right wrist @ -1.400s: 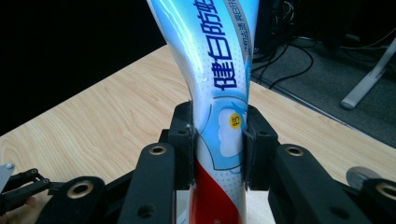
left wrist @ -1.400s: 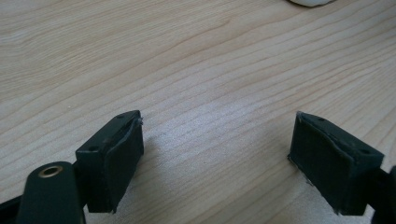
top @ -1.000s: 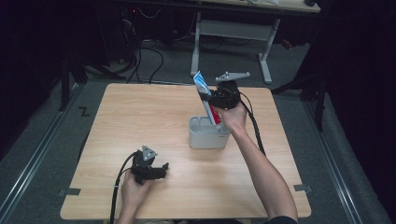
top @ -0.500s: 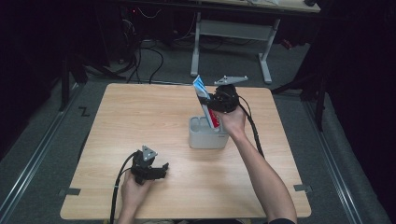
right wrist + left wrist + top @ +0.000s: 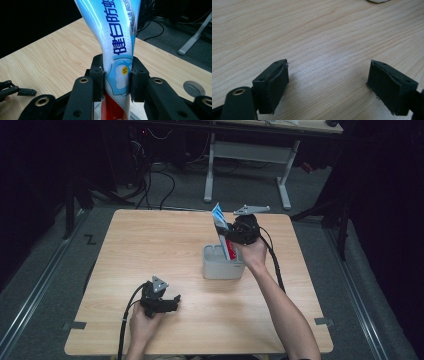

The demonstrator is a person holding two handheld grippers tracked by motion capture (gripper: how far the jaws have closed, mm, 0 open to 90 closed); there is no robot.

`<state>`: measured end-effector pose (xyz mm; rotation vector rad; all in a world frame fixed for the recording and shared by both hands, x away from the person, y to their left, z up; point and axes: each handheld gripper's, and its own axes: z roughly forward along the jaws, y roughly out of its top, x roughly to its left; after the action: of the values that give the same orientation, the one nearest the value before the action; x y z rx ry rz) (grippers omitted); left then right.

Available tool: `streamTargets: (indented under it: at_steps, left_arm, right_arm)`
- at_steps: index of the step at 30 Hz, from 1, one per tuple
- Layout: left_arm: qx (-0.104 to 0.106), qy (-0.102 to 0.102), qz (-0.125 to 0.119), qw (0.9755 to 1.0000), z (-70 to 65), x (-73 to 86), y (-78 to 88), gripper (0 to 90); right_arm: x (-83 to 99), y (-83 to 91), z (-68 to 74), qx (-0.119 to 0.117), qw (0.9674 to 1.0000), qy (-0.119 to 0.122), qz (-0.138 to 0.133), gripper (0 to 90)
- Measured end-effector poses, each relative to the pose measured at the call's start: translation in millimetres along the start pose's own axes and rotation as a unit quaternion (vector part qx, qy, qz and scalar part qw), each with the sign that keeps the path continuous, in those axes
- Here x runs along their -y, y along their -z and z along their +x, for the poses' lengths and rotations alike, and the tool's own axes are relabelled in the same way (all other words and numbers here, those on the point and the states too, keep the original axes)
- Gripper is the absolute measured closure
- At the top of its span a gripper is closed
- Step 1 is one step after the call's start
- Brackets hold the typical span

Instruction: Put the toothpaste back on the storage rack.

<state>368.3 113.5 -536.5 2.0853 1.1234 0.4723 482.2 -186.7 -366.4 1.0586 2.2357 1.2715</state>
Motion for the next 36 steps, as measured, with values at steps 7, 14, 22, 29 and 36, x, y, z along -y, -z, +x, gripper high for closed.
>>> streamTargets:
  at_steps: [7, 14, 22, 29, 36]
  left_arm:
    - [-0.001, 0.001, 0.001, 1.0, 0.2, 0.0, 0.1, 17.5]
    - [-0.002, 0.002, 0.0, 1.0, 0.2, 0.0, 0.0, 17.4]
    - [-0.002, 0.002, 0.0, 1.0, 0.2, 0.0, 0.0, 17.4]
    - [-0.002, 0.002, 0.0, 1.0, 0.2, 0.0, 0.0, 17.4]
    - [-0.002, 0.002, 0.0, 1.0, 0.2, 0.0, 0.0, 17.4]
  right_arm:
    - [1.7, -0.6, 6.6, 0.002, 1.0, 0.009, -0.003, 69.1]
    - [8.1, -5.2, 7.8, -0.007, 1.0, 0.003, 0.002, 69.1]
    - [15.9, -7.8, 4.2, -0.005, 0.9999, -0.004, 0.012, 69.1]
    - [23.6, -7.5, 0.6, -0.005, 0.9997, -0.003, 0.023, 68.9]
    - [29.8, -7.7, -1.5, -0.005, 0.9996, -0.005, 0.029, 68.8]
